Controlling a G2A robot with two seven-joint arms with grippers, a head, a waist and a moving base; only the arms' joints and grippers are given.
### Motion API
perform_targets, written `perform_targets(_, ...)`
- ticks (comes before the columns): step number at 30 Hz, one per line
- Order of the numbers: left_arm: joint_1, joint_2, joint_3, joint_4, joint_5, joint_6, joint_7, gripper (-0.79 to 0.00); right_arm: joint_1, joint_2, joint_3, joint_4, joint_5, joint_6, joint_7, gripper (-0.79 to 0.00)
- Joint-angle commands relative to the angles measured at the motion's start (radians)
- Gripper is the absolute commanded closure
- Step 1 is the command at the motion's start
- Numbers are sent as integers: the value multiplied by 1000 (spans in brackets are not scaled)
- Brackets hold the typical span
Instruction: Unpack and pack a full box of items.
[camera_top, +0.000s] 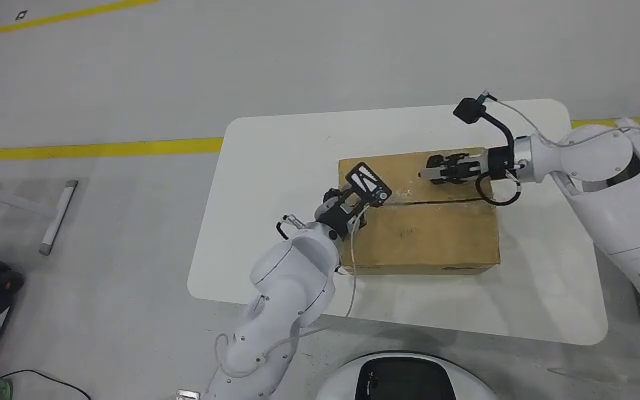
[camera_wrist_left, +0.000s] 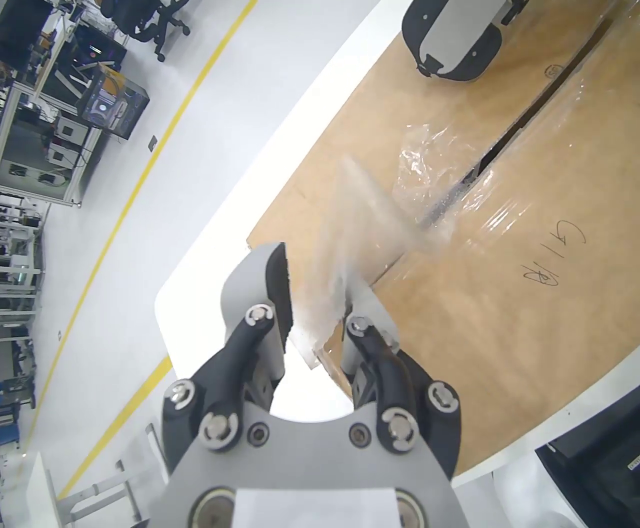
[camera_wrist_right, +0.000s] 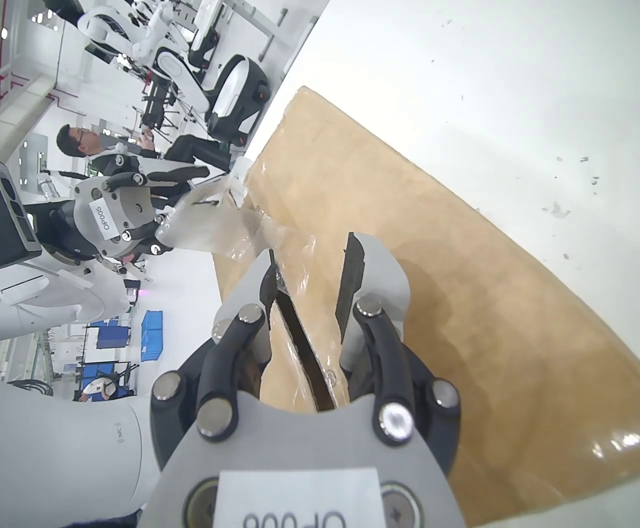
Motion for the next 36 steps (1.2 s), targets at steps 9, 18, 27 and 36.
perform_targets(9, 14, -6, -37, -11, -87, 67, 0, 0, 19, -2, -17, 26, 62, 27, 55, -456)
perform_targets(18, 13, -14, -91, -4, -231, 162, 2, 0, 41, -10, -50, 39, 68, 36, 45, -551)
perform_targets(27, -25, -23, -137, 36, -329, 264, 29, -65, 51, -15, -64, 55, 94, 52, 24, -643)
perform_targets(36, -41, -25, -148, 62, -377, 277, 26, -372, 56, -25, -79, 67, 161, 86, 11, -785)
